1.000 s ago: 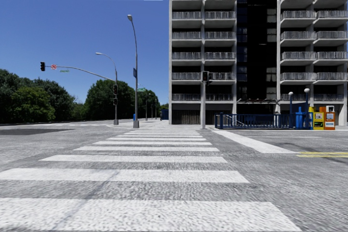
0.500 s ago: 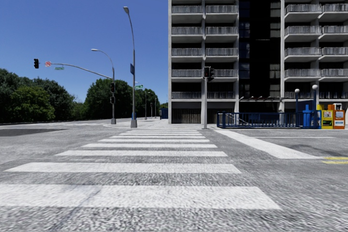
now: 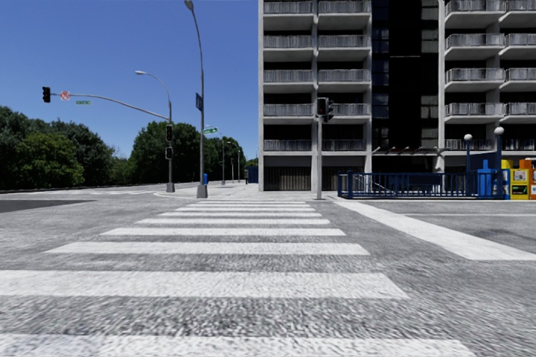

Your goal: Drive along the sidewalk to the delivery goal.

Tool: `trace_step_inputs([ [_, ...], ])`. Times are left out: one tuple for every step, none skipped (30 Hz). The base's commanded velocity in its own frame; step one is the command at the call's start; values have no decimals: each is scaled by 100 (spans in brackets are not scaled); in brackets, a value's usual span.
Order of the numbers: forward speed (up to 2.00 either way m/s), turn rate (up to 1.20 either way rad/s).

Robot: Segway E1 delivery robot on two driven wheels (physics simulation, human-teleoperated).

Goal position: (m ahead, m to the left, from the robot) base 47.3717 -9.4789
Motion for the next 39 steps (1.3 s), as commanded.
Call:
trace_step_inputs([
  [135, 0],
  [135, 0],
  [135, 0],
  [135, 0],
  [135, 0],
  [135, 0],
  [135, 0],
  [135, 0],
  [135, 0],
  [135, 0],
  [135, 0],
  [135, 0],
  [135, 0],
  [135, 0],
  [135, 0],
  [135, 0],
  [135, 0],
  [135, 0],
  [135, 0],
  [135, 0],
  [135, 0],
  [135, 0],
  [135, 0],
  [135, 0],
  [135, 0],
  [135, 0],
  [135, 0],
  [135, 0],
  [135, 0],
  [135, 0],
  [135, 0],
  [135, 0],
  [135, 0],
  [135, 0],
  [135, 0],
  [135, 0],
  [135, 0],
  [135, 0],
  [135, 0],
])
